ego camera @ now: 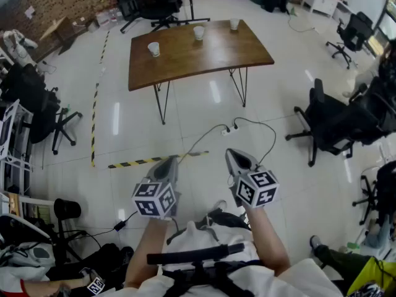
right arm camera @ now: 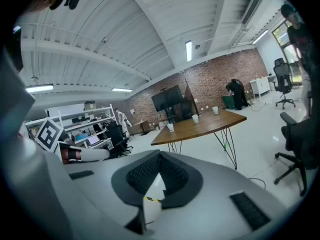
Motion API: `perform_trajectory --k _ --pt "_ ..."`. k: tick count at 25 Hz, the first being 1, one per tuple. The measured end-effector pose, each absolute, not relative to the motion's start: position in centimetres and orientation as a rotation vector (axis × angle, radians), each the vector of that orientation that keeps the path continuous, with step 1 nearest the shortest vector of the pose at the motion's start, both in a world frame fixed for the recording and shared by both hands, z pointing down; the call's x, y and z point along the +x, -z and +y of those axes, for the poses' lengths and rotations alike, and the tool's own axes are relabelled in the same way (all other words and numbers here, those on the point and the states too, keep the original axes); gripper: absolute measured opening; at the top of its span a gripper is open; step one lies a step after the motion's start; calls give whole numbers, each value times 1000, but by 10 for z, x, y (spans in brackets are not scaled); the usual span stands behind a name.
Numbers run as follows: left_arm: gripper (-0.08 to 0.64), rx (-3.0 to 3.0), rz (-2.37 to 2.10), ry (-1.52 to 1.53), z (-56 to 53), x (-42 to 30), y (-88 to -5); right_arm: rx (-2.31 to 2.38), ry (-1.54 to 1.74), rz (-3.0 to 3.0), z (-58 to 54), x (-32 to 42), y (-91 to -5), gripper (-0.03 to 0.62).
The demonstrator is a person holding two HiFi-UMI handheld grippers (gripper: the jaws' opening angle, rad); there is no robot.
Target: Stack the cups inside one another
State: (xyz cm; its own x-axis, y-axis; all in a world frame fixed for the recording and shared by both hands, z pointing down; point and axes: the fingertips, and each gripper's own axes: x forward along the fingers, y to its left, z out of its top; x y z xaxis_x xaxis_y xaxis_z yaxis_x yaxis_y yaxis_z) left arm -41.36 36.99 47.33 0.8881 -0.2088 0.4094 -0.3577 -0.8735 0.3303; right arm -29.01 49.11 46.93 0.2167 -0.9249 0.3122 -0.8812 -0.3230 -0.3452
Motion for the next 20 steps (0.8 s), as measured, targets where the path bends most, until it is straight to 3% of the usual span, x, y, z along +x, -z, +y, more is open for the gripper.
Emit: perform_trajectory --k 20 --pt "-2 2625 -381 -589 324 -305 -497 -2358 817 1702 455 -192 -504 12"
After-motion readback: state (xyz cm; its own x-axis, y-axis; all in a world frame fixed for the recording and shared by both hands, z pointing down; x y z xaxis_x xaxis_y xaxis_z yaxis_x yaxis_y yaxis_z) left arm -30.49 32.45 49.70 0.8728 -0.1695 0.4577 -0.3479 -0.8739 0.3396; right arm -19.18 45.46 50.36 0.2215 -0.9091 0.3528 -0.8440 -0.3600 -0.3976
